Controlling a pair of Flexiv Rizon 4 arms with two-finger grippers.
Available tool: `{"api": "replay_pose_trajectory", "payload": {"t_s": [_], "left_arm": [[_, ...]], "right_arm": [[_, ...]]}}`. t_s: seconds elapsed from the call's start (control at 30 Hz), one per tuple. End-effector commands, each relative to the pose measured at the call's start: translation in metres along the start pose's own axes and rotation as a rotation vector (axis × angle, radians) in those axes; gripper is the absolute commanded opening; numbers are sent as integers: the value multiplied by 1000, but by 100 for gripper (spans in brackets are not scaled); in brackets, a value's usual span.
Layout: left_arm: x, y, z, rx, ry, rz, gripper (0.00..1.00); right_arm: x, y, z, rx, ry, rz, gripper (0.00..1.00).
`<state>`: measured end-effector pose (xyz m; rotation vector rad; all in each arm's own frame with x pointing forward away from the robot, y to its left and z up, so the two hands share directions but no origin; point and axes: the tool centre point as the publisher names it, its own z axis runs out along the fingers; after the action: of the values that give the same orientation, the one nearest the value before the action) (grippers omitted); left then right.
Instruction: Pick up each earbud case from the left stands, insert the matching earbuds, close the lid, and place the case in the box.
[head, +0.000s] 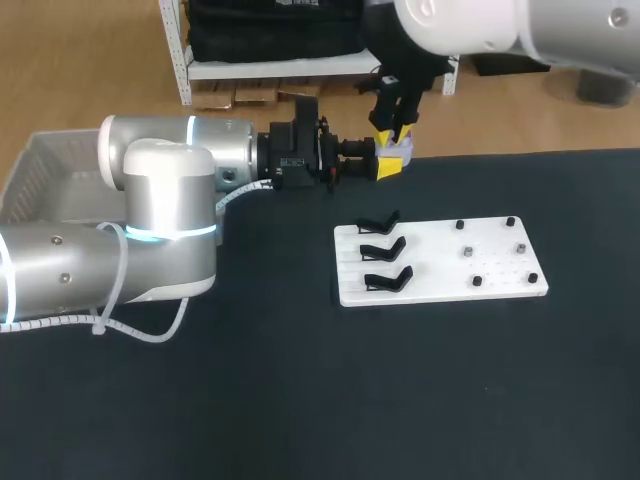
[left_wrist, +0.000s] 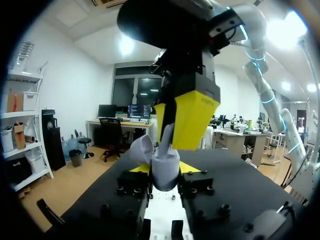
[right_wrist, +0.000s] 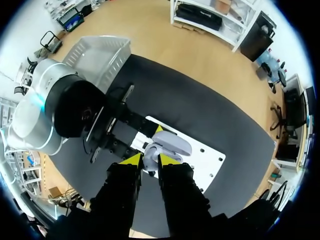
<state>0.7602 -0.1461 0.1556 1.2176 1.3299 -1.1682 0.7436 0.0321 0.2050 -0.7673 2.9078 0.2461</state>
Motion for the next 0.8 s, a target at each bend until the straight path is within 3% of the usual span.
{"api": "replay_pose_trajectory", "payload": {"t_s": [0.03, 0.47, 0.63, 0.8], "left_arm": [[0, 1, 1, 2, -1, 0, 0], [0, 1, 1, 2, -1, 0, 0], [0, 1, 1, 2, -1, 0, 0], [0, 1, 1, 2, -1, 0, 0]], "right_arm": [[-4, 0, 2, -1, 7, -1, 0], [-5, -4, 7, 31, 10, -16, 0], [-5, -4, 6, 33, 10, -21, 13], [-4, -4, 6, 41, 6, -24, 19]]}}
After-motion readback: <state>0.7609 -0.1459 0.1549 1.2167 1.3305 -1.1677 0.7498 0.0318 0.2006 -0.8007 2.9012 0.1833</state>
